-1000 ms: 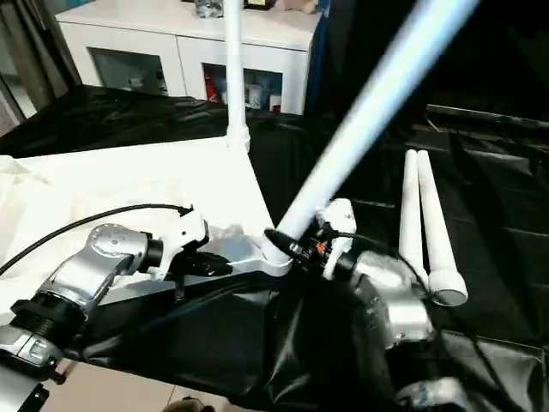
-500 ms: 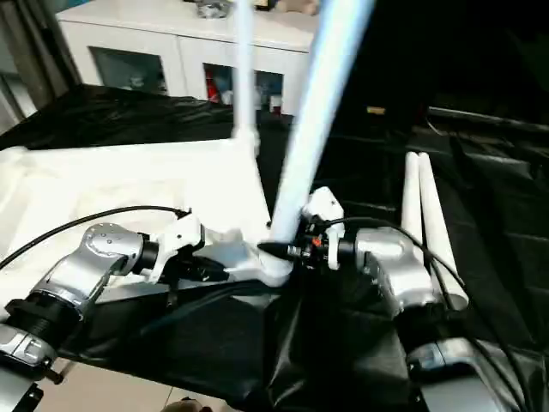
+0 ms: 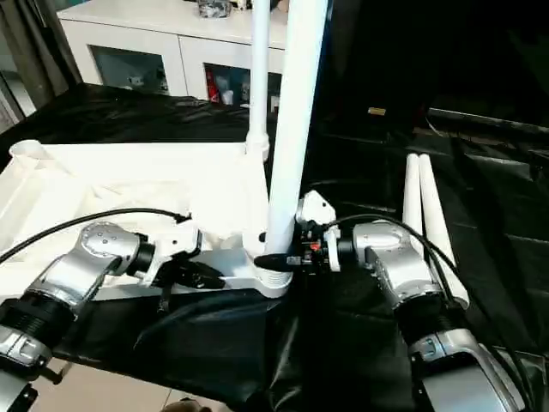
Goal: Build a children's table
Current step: Insert table leg to table base
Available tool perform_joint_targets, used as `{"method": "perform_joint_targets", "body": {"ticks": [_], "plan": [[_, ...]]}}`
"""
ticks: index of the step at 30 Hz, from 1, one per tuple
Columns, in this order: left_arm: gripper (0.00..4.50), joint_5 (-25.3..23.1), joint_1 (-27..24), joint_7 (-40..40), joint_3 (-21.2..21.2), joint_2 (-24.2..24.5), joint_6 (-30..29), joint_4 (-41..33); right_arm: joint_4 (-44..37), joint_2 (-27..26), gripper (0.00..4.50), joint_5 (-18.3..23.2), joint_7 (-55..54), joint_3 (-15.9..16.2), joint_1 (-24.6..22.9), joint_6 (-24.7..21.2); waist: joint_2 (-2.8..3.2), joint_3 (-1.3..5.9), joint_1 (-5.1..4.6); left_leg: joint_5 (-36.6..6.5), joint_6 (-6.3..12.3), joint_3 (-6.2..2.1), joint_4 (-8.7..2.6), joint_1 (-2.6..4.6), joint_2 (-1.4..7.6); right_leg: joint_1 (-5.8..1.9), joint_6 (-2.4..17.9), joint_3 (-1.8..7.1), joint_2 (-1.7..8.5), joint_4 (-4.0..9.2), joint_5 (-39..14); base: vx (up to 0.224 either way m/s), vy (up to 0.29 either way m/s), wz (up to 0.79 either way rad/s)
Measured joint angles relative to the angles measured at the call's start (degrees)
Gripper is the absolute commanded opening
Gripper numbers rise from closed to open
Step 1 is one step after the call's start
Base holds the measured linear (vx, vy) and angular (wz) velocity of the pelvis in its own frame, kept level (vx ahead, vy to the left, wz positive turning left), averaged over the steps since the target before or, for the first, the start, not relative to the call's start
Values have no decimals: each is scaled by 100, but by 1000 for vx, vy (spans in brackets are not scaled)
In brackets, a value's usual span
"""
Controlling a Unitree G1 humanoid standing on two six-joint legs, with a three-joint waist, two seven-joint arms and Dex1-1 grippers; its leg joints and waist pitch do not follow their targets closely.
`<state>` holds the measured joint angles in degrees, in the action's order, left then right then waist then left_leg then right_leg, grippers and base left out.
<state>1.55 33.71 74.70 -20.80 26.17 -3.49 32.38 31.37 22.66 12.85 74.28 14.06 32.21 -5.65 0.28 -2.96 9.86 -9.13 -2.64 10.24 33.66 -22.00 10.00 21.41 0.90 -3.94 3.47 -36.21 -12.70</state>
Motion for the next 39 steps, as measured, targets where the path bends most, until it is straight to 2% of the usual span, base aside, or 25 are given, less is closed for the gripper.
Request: {"method": "perform_joint_targets", "body": {"ticks": [7, 11, 15, 18, 19, 20, 21, 22, 23, 24, 25, 26, 27, 28, 29, 30, 31, 32, 34, 36, 39], "plan": [[0, 1, 7, -32, 23, 13, -38, 56, 83, -98, 190, -5, -195, -22, -2, 67, -17, 10, -21, 0, -1, 0, -11, 14, 0, -5, 1, -1, -1, 2, 1, 0, 0, 0], [0, -52, 166, -562, 177, -156, -485, 352, 552, -461, 190, -154, -1226, -164, 206, 128, -36, 8, -133, -1, -3, -2, -24, 96, 0, -47, -24, -2, 0, 6, -14, 0, 0, 0], [0, -74, 361, -1101, 233, -470, -954, 541, 871, -703, 190, -212, -2223, -383, 363, -138, -53, -2, -212, -2, -4, -32, -35, 108, -1, -48, -28, -25, 2, 66, -17, -23, 9, -7], [0, -192, 749, -1897, 328, -920, -1385, 1029, 1481, -1053, 190, -354, -3407, -566, 763, -280, -57, 2, -283, -2, -4, -48, -70, 117, -3, -46, -28, -58, 6, 149, -17, -42, 35, -17], [0, -199, 796, -2059, 363, -1010, -1450, 1116, 1613, -1116, 190, -371, -3653, -607, 843, -298, -48, -4, -315, -2, -5, -52, -74, 129, -3, -43, -28, -73, 9, 177, -16, -62, 31, -8], [0, -224, 914, -2363, 420, -1209, -1564, 1342, 1917, -1291, 190, -365, -4098, -744, 990, -319, -25, -12, -347, -4, -5, -54, -85, 164, -3, -73, -28, -119, 29, 217, -17, -62, 31, -8], [0, -254, 1015, -2553, 435, -1325, -1635, 1477, 2126, -1425, 190, -366, -4407, -813, 1130, -353, -5, -23, -362, -5, -5, -57, -87, 186, -4, -100, -28, -197, 78, 242, -17, -54, 43, -10], [0, -265, 1074, -2726, 448, -1454, -1685, 1588, 2285, -1514, 190, -368, -4666, -872, 1226, -379, 40, -41, -386, -7, -3, -75, -98, 212, 6, -165, -29, -307, 118, 306, -19, -54, 56, -11], [0, -297, 1163, -2920, 463, -1586, -1764, 1705, 2449, -1611, 190, -372, -5001, -952, 1324, -379, 99, -53, -302, -7, -3, -39, -182, 153, 1, -182, 51, -356, 134, 96, -136, -54, 56, -11], [0, -365, 1260, -3144, 458, -1715, -1806, 1814, 2537, -1632, 190, -367, -5217, -1071, 1352, -378, 8, -32, -220, -7, -3, 111, -204, 125, 24, -152, 154, -289, 168, -363, -357, -100, 15, 10], [0, -414, 1285, -3355, 456, -1818, -1803, 1836, 2634, -1645, 189, -365, -5369, -1155, 1402, -381, -208, 48, -112, -3, -5, 347, -224, 133, 21, -183, 153, -58, 202, -569, -619, 33, -106, 17], [0, -419, 1304, -3421, 486, -1833, -1776, 1839, 2760, -1716, 189, -369, -5568, -1185, 1537, -387, -359, 88, -82, -110, -103, 277, 27, 94, 5, -150, -128, 83, 238, -563, -732, 33, -106, 17], [0, -419, 1301, -3445, 486, -1863, -1794, 1869, 2818, -1782, 189, -385, -5714, -1195, 1580, -387, -252, 103, 9, -183, -61, -146, 304, 79, -47, -171, -125, 26, 236, -561, -728, 136, -95, -24], [0, -419, 1306, -3470, 486, -1890, -1827, 1909, 2838, -1814, 189, -402, -5817, -1212, 1591, -387, -109, 152, 35, -263, -148, -409, 389, 115, -60, -208, -131, -84, 232, -531, -710, 93, 46, -33], [0, -414, 1317, -3526, 490, -1945, -1849, 1918, 2840, -1824, 189, -403, -5892, -1254, 1597, -382, -27, 192, 1, -304, -269, -430, 277, 106, -35, -198, -132, -139, 221, -442, -593, 93, 46, -33], [0, -411, 1329, -3564, 512, -1960, -1853, 1924, 2892, -1836, 189, -410, -5942, -1276, 1649, -381, -43, 214, -65, -244, -239, -357, 172, 126, -4, -182, -81, -74, 175, -356, -500, 41, 55, 2], [0, -406, 1359, -3569, 538, -1951, -1849, 1940, 2958, -1860, 189, -430, -5995, -1313, 1718, -381, -69, 214, -115, -185, -228, -329, 96, 133, 3, -179, -75, -66, 171, -311, -453, 0, 0, 0], [0, -397, 1376, -3572, 569, -1940, -1826, 1994, 3020, -1911, 189, -461, -6073, -1350, 1762, -381, -96, 219, -125, -144, -230, -325, 33, 131, 10, -183, -65, -76, 158, -237, -400, 0, 0, 0], [0, -398, 1379, -3575, 588, -1940, -1801, 2038, 3047, -1948, 189, -483, -6139, -1370, 1774, -374, -80, 213, -150, -138, -223, -310, -3, 150, 14, -217, -67, -80, 155, -171, -364, 0, 0, 0], [0, -397, 1379, -3575, 588, -1947, -1794, 2082, 3075, -1966, 189, -525, -6146, -1390, 1774, -369, -73, 205, -169, -138, -223, -261, -68, 201, 12, -255, -76, -64, 168, -115, -354, 0, 0, 0], [0, -397, 1380, -3575, 591, -1942, -1789, 2090, 3116, -1984, 189, -561, -6147, -1425, 1805, -356, -93, 217, -163, -138, -223, -191, -156, 204, 11, -254, -114, -24, 170, -53, -324, 0, 0, 0]]}}
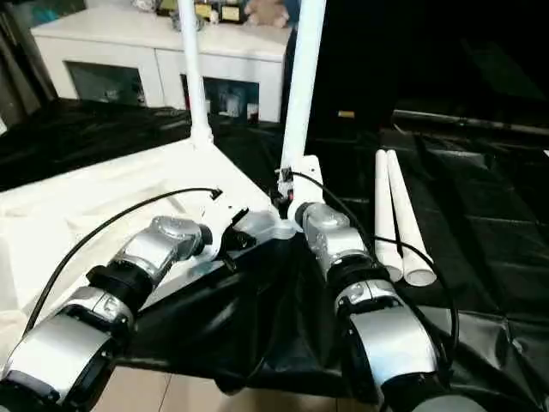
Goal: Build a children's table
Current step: Insert table leg to table base
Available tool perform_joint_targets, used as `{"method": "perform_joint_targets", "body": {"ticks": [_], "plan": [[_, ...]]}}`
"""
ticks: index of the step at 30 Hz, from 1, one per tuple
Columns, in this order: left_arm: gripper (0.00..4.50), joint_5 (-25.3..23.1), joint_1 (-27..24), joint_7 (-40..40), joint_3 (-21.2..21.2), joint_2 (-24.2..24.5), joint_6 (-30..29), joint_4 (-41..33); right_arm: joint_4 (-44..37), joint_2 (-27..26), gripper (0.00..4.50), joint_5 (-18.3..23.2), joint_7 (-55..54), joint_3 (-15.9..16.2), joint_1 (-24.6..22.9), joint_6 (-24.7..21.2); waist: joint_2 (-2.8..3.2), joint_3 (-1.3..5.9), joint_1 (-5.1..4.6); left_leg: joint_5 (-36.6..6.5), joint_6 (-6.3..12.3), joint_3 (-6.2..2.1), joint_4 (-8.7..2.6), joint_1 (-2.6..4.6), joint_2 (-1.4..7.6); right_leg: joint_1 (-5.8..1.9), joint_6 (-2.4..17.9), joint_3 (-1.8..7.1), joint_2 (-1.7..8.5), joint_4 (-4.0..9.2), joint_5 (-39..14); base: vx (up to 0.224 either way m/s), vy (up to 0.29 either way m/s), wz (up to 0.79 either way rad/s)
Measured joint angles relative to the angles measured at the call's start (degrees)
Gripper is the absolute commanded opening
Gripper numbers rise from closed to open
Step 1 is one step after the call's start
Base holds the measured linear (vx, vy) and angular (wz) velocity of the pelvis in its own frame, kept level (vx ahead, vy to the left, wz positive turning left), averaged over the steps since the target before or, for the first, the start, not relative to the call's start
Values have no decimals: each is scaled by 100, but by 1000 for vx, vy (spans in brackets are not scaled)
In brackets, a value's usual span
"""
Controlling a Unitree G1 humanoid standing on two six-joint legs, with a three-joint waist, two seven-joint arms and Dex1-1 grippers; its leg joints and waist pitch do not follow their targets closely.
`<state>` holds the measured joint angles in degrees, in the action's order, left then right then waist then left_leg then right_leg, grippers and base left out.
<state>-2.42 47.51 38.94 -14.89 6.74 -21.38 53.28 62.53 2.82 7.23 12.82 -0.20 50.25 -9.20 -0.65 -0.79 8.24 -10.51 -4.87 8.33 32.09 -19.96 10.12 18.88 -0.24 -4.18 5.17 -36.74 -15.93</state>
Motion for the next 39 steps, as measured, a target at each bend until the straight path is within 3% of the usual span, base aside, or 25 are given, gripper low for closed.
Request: {"method": "perform_joint_targets", "body": {"ticks": [8, 15, 17, 27, 29, 30, 39], "plan": [[0, 6, 60, 0, 43, 0, 61, 111, 133, -45, 189, -76, 0, -160, 112, 105, -5, -2, 5, 1, 1, 29, -29, 1, 0, 14, -3, 19, 0, 16, 11, 0, 0, 0], [0, 25, 82, 19, 58, 53, 172, 128, 269, -80, 189, -83, 141, -313, 110, 499, 1, -17, -4, 1, 1, 46, -49, -4, 2, 35, -5, 23, -1, 64, 48, 0, 0, 0], [0, 26, 95, 25, 60, 78, 185, 129, 277, -102, 245, -60, 171, -395, 126, 504, -7, -23, -9, 1, 2, 48, -49, -5, 3, 43, -5, 25, -1, 64, 48, 0, 0, 0], [0, -10, 178, -93, 252, 284, 231, 161, 390, -278, 332, 3, 479, -514, 153, 650, -14, -44, -174, 55, 39, 61, -50, -50, 13, 108, -6, 37, -12, 81, 54, 0, 0, 0], [0, -9, 187, -95, 264, 295, 245, 155, 396, -301, 332, 39, 517, -600, 154, 709, -15, -55, -181, 53, 43, 66, -50, -56, 13, 111, -5, 38, -12, 91, 54, 0, 0, 0], [0, -9, 189, -96, 265, 298, 253, 153, 396, -311, 304, 67, 528, -624, 154, 723, -17, -60, -181, 52, 44, 67, -51, -57, 14, 111, -6, 38, -12, 93, 54, 0, 0, 0], [0, -10, 192, -90, 289, 334, 272, 140, 461, -311, 248, 155, 609, -770, 165, 861, -34, -96, -194, 55, 45, 100, -53, -48, 37, 112, -5, 40, -13, 90, 54, 0, 0, 0]]}}
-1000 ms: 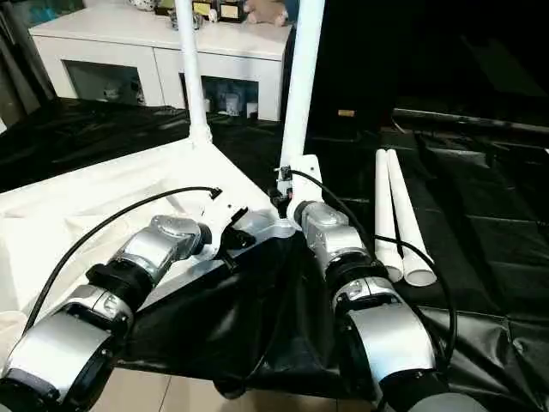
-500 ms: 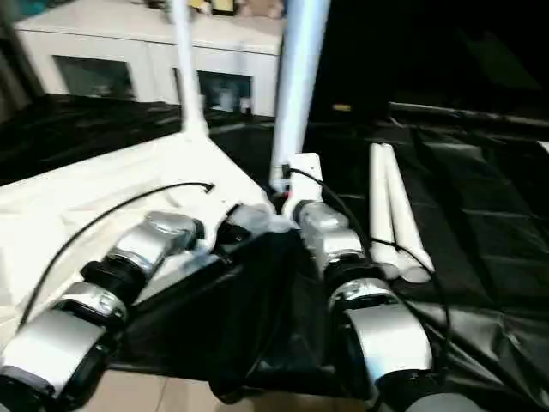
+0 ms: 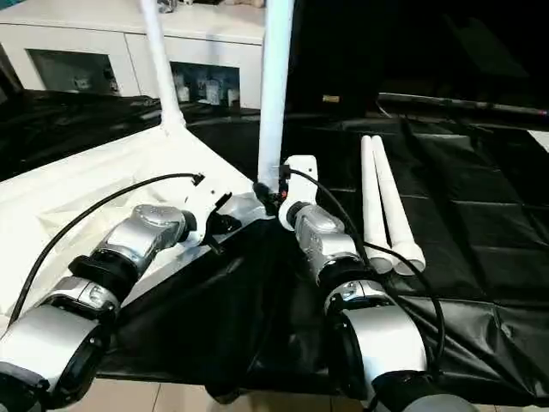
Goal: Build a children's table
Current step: Insert table leg to table base
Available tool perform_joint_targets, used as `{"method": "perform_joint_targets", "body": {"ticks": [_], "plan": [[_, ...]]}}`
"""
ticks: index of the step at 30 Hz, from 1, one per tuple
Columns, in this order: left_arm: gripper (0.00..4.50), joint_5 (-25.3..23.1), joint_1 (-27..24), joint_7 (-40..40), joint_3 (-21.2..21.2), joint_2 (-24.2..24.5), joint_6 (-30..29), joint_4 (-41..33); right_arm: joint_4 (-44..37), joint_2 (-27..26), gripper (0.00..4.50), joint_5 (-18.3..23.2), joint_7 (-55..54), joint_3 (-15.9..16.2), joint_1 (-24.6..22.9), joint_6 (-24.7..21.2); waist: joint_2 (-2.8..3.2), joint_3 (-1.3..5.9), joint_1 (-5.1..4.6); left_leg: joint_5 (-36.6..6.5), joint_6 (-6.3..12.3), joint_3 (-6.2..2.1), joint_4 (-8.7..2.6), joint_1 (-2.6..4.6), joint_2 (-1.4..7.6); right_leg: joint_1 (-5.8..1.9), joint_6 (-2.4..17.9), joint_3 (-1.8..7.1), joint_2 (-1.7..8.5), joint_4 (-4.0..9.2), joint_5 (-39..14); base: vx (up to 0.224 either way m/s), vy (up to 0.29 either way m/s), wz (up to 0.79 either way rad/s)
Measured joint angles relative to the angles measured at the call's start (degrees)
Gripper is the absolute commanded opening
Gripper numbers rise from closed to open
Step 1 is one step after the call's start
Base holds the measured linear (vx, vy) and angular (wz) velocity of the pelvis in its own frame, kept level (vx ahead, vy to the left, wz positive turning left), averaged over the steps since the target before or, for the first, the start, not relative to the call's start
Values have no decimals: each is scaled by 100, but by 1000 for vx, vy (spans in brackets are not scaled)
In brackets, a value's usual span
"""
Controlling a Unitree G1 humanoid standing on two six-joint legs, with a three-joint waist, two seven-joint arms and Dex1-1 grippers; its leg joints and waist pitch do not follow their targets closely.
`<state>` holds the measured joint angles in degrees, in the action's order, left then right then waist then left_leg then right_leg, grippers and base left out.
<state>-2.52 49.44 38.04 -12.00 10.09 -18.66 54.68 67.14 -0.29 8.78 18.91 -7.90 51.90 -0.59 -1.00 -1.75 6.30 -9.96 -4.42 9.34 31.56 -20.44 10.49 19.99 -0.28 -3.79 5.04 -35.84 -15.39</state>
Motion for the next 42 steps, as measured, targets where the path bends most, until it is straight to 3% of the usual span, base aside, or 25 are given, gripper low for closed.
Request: {"method": "perform_joint_targets", "body": {"ticks": [8, 24, 29, 31, 38, 42], "plan": [[0, -6, -1, 28, 8, 35, -5, -49, 11, 0, 210, -44, 34, -19, 18, 68, -28, -21, -6, 1, 0, 45, 0, 5, 31, 2, 1, 0, -3, 1, 0, 0, 0, 0], [0, -61, -21, 210, -29, 145, -31, -182, 47, 31, 206, -61, 287, -58, 32, 123, -48, -46, -32, 1, 0, 47, 0, 3, 43, 7, 1, 0, -13, 1, 0, 0, 0, 0], [0, -74, -254, 691, -113, 461, 49, -621, -29, 296, 202, -161, 1220, 104, 32, -46, -56, -51, -105, 11, 17, 48, 0, -41, 52, 48, 3, 0, -24, -1, 0, 0, 0, 0], [0, -78, -310, 883, -142, 601, 119, -753, -118, 393, 200, -169, 1515, 167, 33, -133, -57, -50, -101, 21, 33, 48, 10, -78, 54, 94, 6, 0, -25, -18, 1, 0, 0, 0], [0, -95, -797, 1623, -324, 1153, 91, -1676, -330, 835, 195, -326, 2908, 594, 31, -436, -64, -51, -72, 7, 63, 54, 38, -97, 62, 102, 11, -7, -25, -24, -2, 0, 0, 0], [0, -93, -962, 1813, -377, 1302, -14, -2030, -486, 970, 195, -412, 3318, 679, 0, -538, -82, -60, -31, 7, 63, 55, 49, -96, 64, 102, 12, -6, -25, -31, -1, 0, 0, 0]]}}
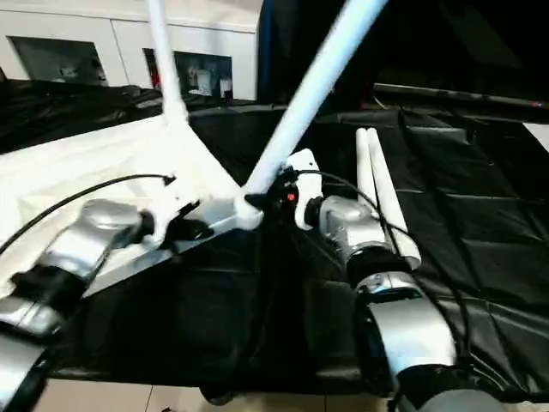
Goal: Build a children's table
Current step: Insert table leg to table base
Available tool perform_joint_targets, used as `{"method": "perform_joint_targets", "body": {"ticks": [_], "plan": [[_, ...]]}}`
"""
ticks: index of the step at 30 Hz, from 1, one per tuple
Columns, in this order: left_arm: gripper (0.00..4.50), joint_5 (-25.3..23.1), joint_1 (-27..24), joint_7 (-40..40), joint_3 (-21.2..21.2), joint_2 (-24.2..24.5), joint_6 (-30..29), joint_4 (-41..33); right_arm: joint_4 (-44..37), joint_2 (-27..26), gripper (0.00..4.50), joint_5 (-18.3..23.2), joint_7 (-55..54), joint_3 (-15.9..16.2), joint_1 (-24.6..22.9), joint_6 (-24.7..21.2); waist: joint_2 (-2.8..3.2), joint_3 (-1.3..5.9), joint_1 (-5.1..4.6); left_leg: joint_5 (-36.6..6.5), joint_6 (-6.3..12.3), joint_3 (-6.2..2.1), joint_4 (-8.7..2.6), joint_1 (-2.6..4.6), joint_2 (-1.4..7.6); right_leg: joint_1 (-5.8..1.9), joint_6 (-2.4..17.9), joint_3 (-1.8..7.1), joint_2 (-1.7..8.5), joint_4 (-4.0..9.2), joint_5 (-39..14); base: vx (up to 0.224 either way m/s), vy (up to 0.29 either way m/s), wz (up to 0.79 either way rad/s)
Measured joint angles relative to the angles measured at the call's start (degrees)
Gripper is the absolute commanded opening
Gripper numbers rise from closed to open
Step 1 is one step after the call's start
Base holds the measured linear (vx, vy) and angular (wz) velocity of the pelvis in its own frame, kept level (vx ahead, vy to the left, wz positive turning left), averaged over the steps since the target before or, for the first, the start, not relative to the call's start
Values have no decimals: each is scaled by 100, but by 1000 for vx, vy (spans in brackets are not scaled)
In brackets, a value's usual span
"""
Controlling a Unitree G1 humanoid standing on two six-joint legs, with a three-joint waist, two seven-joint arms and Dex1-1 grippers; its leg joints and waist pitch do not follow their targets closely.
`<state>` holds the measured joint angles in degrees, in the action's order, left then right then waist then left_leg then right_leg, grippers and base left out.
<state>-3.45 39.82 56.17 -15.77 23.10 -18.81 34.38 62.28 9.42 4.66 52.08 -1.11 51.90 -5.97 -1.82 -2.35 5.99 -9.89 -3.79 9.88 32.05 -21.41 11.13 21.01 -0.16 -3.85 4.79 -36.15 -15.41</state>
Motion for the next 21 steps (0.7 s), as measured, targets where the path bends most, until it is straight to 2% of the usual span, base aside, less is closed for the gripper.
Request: {"method": "perform_joint_targets", "body": {"ticks": [13, 21], "plan": [[0, -41, -213, 245, -98, 215, -107, -481, -235, 176, 195, -69, 538, 227, -6, -240, -9, -1, 49, -2, 3, 0, 29, -8, 2, 0, 3, 1, 0, -10, 3, 0, 0, 0], [0, -41, -309, 490, -201, 340, -106, -700, -246, 427, 194, -234, 1058, 580, 171, -503, -26, 1, 68, -3, 4, -2, 48, -10, 3, 0, 4, 1, 1, -27, 3, 0, 0, 0]]}}
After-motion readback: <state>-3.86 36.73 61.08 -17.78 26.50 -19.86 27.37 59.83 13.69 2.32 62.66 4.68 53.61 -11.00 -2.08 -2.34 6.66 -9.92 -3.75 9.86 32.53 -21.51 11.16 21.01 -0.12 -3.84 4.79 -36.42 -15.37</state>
